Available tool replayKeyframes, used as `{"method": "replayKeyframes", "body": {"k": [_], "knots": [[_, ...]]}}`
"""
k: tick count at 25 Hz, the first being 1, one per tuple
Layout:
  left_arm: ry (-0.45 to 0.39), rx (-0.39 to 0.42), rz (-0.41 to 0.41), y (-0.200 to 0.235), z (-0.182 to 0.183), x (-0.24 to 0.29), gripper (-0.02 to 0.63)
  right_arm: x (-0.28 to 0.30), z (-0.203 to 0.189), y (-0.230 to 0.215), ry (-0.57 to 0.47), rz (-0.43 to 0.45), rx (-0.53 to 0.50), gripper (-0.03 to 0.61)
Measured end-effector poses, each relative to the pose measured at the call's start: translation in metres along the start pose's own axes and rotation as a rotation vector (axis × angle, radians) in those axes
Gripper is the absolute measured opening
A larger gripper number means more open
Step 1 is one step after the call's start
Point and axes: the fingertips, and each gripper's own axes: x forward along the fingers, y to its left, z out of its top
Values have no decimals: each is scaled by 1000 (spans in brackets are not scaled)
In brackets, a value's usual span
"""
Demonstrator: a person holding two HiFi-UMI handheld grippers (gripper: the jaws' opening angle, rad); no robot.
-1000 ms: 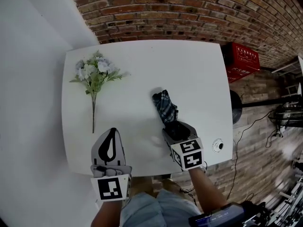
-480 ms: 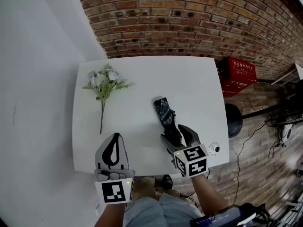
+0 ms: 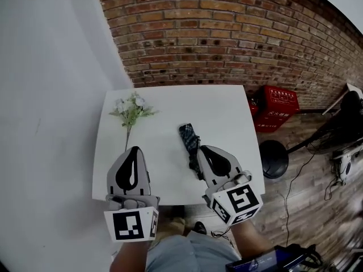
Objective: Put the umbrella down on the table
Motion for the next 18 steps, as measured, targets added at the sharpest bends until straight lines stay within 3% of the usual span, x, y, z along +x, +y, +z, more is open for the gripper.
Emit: {"method": "replayKeyframes", "body": {"k": [7,18], "knots": [[-65,25,6,-11,43,-13,9,-34,41,8,-85,-29,-87,6],[-94,48,-21,-31,56,-30,9,-59,53,14,-127,-57,-162,3]]}}
